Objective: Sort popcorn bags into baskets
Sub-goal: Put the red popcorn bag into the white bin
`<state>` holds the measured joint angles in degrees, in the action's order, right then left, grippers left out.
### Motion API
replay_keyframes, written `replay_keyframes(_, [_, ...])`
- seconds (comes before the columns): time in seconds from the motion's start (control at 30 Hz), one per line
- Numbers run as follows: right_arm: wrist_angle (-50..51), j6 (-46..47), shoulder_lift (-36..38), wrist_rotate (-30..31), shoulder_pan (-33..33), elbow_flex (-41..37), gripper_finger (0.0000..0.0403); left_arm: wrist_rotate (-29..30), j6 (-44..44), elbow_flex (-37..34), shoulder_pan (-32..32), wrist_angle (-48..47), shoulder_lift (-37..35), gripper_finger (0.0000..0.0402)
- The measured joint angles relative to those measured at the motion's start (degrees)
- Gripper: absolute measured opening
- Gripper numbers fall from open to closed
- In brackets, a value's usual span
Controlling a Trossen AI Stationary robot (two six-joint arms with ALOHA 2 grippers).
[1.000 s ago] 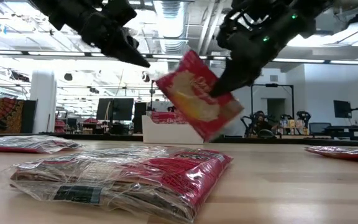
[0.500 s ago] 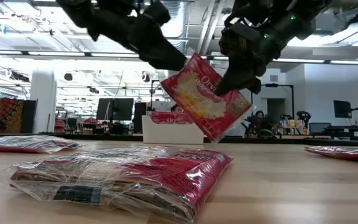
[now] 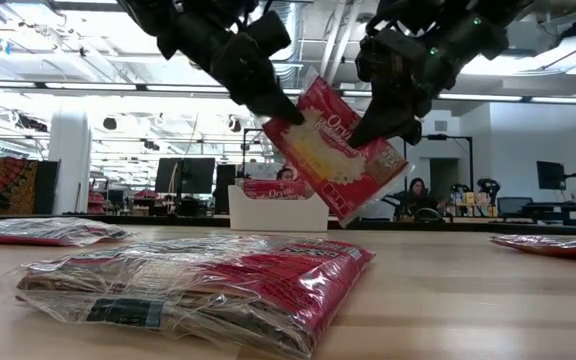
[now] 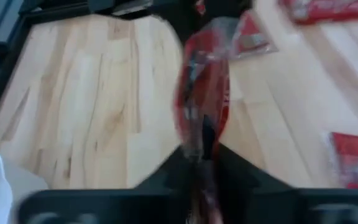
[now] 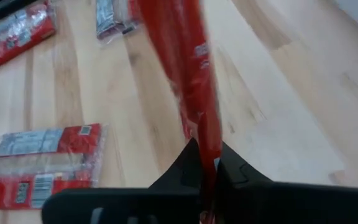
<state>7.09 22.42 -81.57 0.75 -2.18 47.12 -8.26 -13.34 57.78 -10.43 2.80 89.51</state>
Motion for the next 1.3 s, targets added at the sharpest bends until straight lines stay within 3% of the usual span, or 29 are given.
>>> replay_keyframes(0.27, [2.0,-0.9,0.0,0.5,0.1,0.0,0.0043,-2.7,2.0,0.0,-2.0,-1.0,-2.5,0.0003])
replay_keyframes(0.4, [1.1,-2.7,0.8,8.8,1.4,-0.3,0.0052,-4.5,2.5,0.0,-2.3,-1.1,-2.7,0.0000])
replay_keyframes(0.5, [-0.4,-4.4,2.6,11.0,1.9,-1.1,0.0063,-4.7,2.6,-0.6,-2.3,-1.3,-2.7,0.0000])
replay_keyframes(0.67, [-3.1,-3.6,3.6,11.0,1.8,-3.1,0.0018,-4.8,3.3,-2.4,-2.3,-0.3,-2.6,0.0000])
replay_keyframes(0.9, [-1.1,-1.4,3.6,9.1,1.7,-3.1,0.0014,-4.4,4.1,-2.6,-2.2,-2.3,-2.2,0.0002])
replay_keyframes(1.13, [1.0,1.2,3.5,2.6,-0.1,-3.1,0.0014,2.2,0.4,-2.5,-2.2,1.3,-2.2,0.0066])
replay_keyframes(1.3, [0.8,1.3,3.5,2.0,-1.0,-3.1,0.0014,-3.2,2.7,-2.4,-2.0,9.2,-2.2,0.0157])
